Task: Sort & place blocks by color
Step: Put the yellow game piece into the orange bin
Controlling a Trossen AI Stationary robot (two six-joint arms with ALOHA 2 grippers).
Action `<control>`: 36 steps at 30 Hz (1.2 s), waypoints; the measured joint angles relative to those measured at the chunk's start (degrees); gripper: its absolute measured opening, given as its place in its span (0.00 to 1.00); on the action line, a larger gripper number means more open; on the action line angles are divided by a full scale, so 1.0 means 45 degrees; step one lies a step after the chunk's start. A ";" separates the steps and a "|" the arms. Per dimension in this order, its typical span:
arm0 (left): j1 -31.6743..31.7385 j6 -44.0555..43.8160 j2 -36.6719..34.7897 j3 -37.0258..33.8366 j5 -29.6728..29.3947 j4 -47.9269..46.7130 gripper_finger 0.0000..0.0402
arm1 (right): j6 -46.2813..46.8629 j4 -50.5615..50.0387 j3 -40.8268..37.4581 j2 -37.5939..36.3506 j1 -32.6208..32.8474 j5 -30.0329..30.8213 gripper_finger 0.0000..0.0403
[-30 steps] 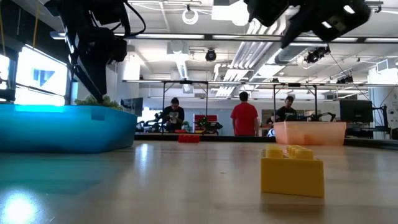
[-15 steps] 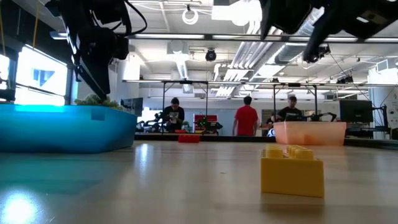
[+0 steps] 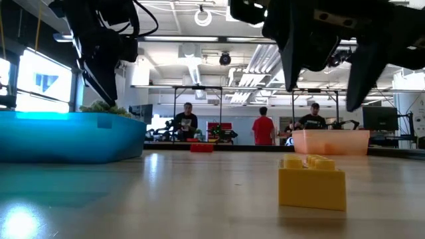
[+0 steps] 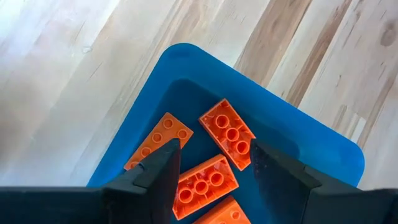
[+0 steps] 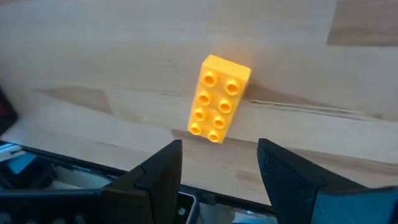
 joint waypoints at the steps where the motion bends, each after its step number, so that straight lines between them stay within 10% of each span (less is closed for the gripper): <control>1: 0.0000 0.0000 0.0000 0.0000 0.0000 0.0030 0.45 | 0.0078 -0.0005 0.0000 0.0071 0.0000 -0.0080 0.48; 30: 0.0000 0.0007 0.0000 0.0000 -0.0078 0.0180 0.45 | -0.0398 0.1668 0.0000 0.2156 -0.0760 -0.1344 0.48; 36: 0.0000 0.0010 0.0000 0.0000 -0.0238 0.0187 0.45 | -0.0992 0.1463 0.0016 0.2156 -0.0831 -0.1435 0.35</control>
